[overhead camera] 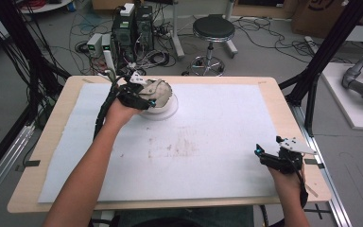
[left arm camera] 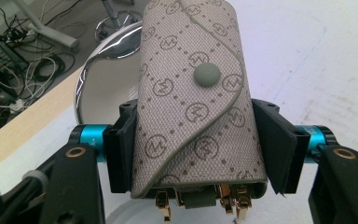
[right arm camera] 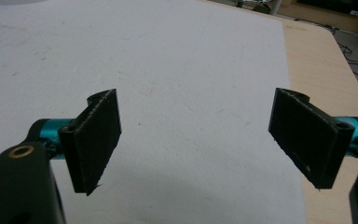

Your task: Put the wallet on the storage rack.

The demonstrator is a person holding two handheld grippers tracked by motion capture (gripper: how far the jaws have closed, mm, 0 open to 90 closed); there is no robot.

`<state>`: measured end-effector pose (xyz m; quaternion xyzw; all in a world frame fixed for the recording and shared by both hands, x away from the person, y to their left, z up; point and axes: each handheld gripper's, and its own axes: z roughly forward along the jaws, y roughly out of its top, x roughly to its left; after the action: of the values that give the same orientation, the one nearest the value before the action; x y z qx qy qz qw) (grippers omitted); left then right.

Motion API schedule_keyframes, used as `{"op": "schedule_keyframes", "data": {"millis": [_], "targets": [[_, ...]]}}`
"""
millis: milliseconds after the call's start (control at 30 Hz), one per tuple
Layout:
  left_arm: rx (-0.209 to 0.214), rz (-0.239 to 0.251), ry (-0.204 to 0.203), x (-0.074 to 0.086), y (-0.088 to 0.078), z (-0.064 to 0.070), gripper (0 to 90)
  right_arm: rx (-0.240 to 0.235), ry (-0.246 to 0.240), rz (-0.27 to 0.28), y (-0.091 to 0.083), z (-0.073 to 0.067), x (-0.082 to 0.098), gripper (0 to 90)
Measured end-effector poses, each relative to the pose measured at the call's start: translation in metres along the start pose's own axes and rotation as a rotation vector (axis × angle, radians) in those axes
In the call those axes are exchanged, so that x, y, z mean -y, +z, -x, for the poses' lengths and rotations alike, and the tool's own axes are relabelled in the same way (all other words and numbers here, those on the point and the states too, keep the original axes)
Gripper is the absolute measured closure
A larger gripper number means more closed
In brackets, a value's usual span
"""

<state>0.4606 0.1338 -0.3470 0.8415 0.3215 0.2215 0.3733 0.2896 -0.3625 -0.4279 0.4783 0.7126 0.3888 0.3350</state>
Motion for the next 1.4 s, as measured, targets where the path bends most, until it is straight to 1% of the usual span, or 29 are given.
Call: {"op": "schedule_keyframes", "data": {"millis": [200, 267, 300, 433, 533, 633, 700, 933, 1033, 1067, 1100, 1200, 1300, 1400], "targets": [[-0.01, -0.038, 0.013, 0.0, 0.007, 0.0, 37.8, 0.002, 0.002, 0.002, -0.001, 0.001, 0.001, 17.1], [-0.011, -0.038, 0.017, 0.0, 0.008, 0.0, 37.8, 0.001, 0.003, 0.001, -0.002, 0.001, 0.001, 17.1], [-0.007, -0.04, 0.011, -0.001, 0.01, 0.0, 37.8, 0.001, 0.005, 0.002, -0.002, 0.001, 0.001, 17.1], [-0.01, -0.057, 0.02, -0.005, 0.014, 0.001, 37.8, 0.001, 0.006, 0.003, -0.002, 0.001, 0.001, 17.1], [-0.014, -0.056, 0.021, -0.006, 0.016, 0.002, 37.8, 0.001, 0.003, 0.006, -0.002, 0.001, 0.001, 17.1], [-0.018, -0.079, 0.026, -0.005, 0.021, 0.002, 37.7, 0.001, 0.006, 0.005, -0.002, 0.002, 0.001, 17.1], [-0.019, -0.082, 0.027, -0.004, 0.021, 0.002, 37.7, 0.001, 0.008, 0.005, -0.003, 0.002, 0.001, 17.1], [-0.03, -0.095, 0.018, -0.003, 0.026, -0.001, 37.6, 0.002, 0.007, 0.003, -0.003, 0.002, 0.002, 17.1], [-0.041, -0.099, 0.003, -0.001, 0.028, -0.004, 37.5, 0.003, 0.008, 0.004, -0.003, 0.001, 0.001, 17.1], [-0.041, -0.099, 0.003, -0.001, 0.028, -0.004, 37.4, 0.004, 0.007, 0.004, -0.003, 0.001, 0.001, 17.1], [-0.04, -0.1, -0.009, 0.0, 0.029, -0.005, 37.3, 0.003, 0.009, 0.003, -0.003, 0.001, 0.001, 17.1], [-0.039, -0.102, -0.016, 0.001, 0.03, -0.006, 37.3, 0.004, 0.009, 0.003, -0.003, 0.001, 0.001, 17.1], [-0.038, -0.098, -0.019, 0.0, 0.031, -0.007, 37.3, 0.006, 0.007, 0.003, -0.004, 0.001, 0.001, 17.1], [-0.036, -0.106, -0.017, -0.002, 0.033, -0.006, 37.2, 0.008, 0.012, 0.003, -0.005, 0.001, 0.001, 17.1]]}}
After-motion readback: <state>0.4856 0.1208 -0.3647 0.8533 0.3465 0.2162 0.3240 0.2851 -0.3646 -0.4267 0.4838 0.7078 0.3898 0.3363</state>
